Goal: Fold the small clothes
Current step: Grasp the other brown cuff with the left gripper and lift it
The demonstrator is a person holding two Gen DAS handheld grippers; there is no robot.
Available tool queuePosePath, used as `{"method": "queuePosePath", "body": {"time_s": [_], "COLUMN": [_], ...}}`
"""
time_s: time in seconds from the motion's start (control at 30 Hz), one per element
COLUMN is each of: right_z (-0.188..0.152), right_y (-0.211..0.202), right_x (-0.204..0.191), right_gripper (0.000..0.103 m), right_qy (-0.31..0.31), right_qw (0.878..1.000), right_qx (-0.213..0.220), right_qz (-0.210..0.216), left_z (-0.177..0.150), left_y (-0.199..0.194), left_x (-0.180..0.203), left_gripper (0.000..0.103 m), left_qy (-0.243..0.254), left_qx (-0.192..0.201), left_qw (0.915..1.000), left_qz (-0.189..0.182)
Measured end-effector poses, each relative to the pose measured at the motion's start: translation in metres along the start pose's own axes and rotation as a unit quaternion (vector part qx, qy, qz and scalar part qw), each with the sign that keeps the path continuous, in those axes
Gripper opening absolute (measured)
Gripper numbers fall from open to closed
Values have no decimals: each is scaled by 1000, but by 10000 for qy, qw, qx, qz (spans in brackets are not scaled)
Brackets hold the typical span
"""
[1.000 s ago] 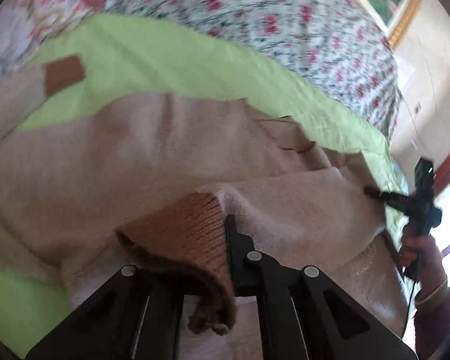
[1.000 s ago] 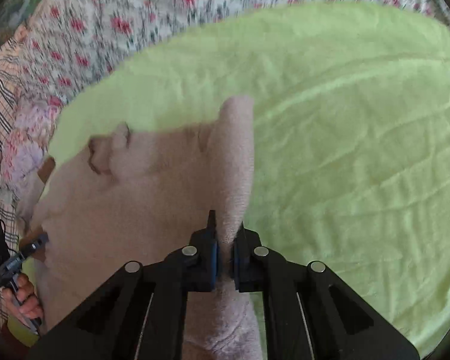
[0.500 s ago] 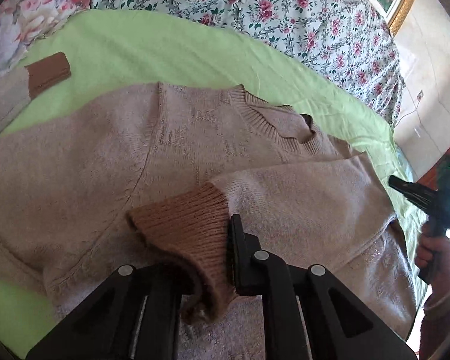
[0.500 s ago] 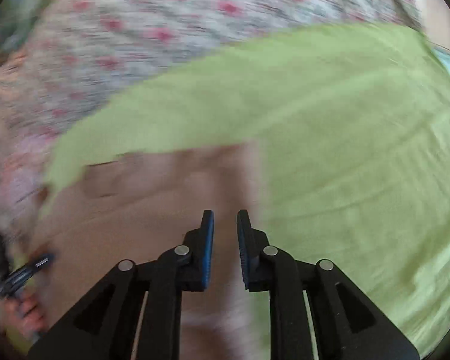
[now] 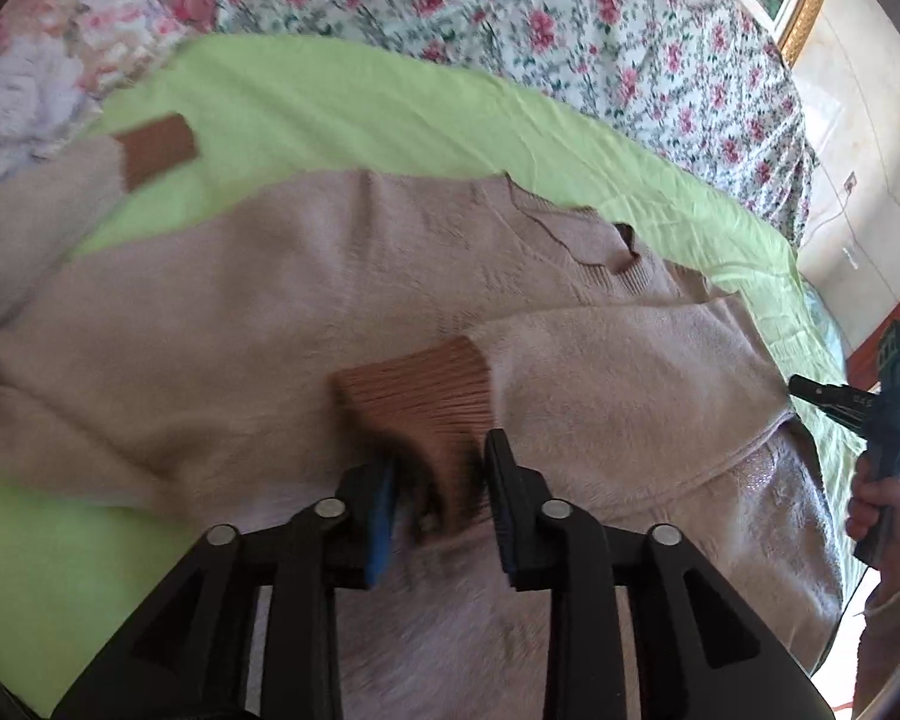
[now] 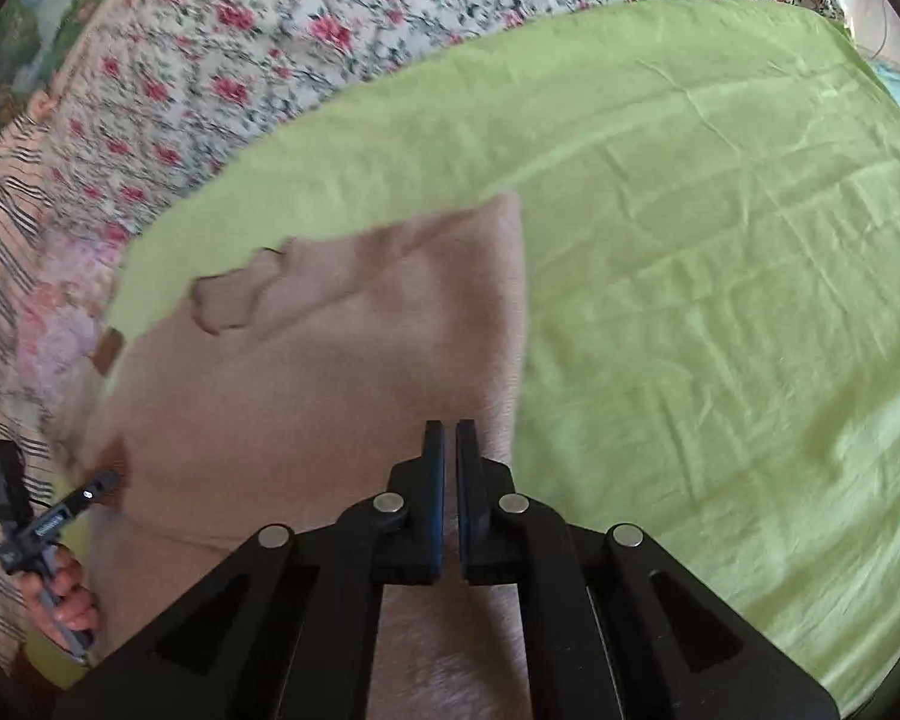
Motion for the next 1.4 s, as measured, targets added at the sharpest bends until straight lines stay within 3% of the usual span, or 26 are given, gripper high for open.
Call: {"method": "queuePosePath", "body": {"time_s": [0.13,0.23,0.33,0.47,0.63,0.67,0.7,0.73,0.8,0.93,1.07,1.23,1.4], "right_z": [-12,-24,-34,-41,-43,-44,-44,-44,-43,-41,-43,-46,-48], "right_y": [-5,-7,-5,3,14,15,17,18,20,21,18,8,-3], "right_x": [-22,-36,-52,-62,-71,-72,-73,-73,-73,-76,-80,-77,-62], "right_gripper": [10,51,53,53,53,53,53,53,53,53,53,53,53], "right_qy": [-79,-143,-253,-231,-231,-243,-249,-246,-238,-244,-270,-207,-52], "right_qw": [9993,9980,9968,9951,9941,9939,9939,9940,9942,9942,9934,9937,9946], "right_qx": [-26,-47,-101,-233,-343,-361,-379,-382,-376,-321,-260,-130,17], "right_qz": [377,620,754,937,1004,1013,1006,992,975,1001,1087,1091,1039], "left_z": [12,31,60,98,125,124,122,120,118,114,105,92,79], "left_y": [-27,-39,-36,-23,20,27,35,40,34,1,-34,-57,-30], "left_x": [-19,-39,-62,-93,-136,-141,-148,-151,-154,-143,-97,5,104], "left_gripper": [46,59,71,84,83,70,39,24,8,7,7,7,8], "left_qy": [-16,-7,158,165,257,277,309,308,285,-57,-197,201,739], "left_qx": [286,441,443,411,-153,-237,-371,-475,-324,180,699,1202,1227], "left_qw": [9990,9946,9813,9669,9574,9558,9562,9577,9622,9766,9863,9913,9889], "left_qz": [357,941,1867,2512,2871,2917,2888,2821,2690,2140,1481,493,-404]}}
Point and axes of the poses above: each gripper's, at about its wrist camera, not at the fingertips, and y roughly the way its jaws point, x to its right, z to its top, the point moved 3 cm from there along y, roughly the way its jaws point, and after that the axes turned 4 degrees about -x, right-handed, at the moved point
